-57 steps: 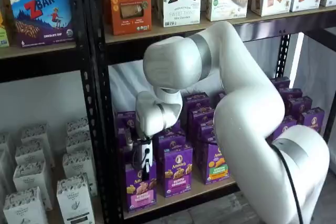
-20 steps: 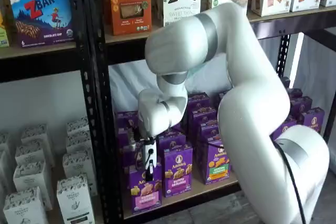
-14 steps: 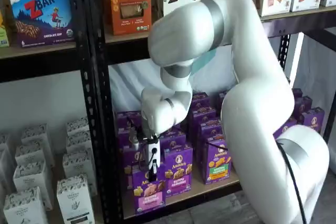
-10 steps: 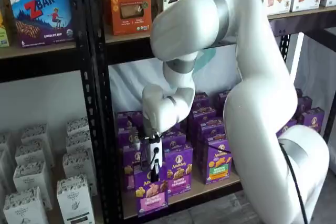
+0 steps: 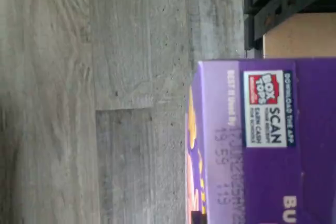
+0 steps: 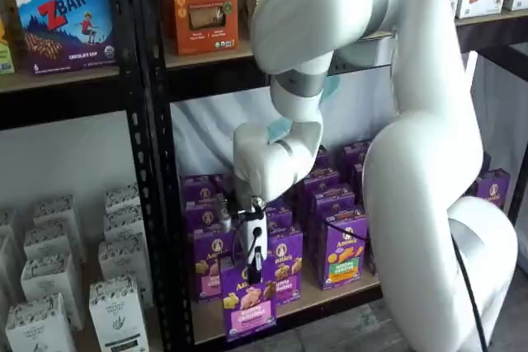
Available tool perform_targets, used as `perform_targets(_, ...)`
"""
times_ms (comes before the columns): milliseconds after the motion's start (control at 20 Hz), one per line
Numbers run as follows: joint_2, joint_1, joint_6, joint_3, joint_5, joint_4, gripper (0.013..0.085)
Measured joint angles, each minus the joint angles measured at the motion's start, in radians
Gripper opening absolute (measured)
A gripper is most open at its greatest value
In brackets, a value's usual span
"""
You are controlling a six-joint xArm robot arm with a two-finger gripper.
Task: Pick up the purple box with a pink patch in the middle, on the bottom shelf, the first box from the left
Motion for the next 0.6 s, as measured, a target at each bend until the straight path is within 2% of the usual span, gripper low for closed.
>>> perform_targets(300, -0.087, -0.026, -0.002, 0.09, 0.001, -0.025, 0.029)
perform_targets(600, -0.127, -0.038, -0.061, 0.12, 0.034, 0.025, 0.029)
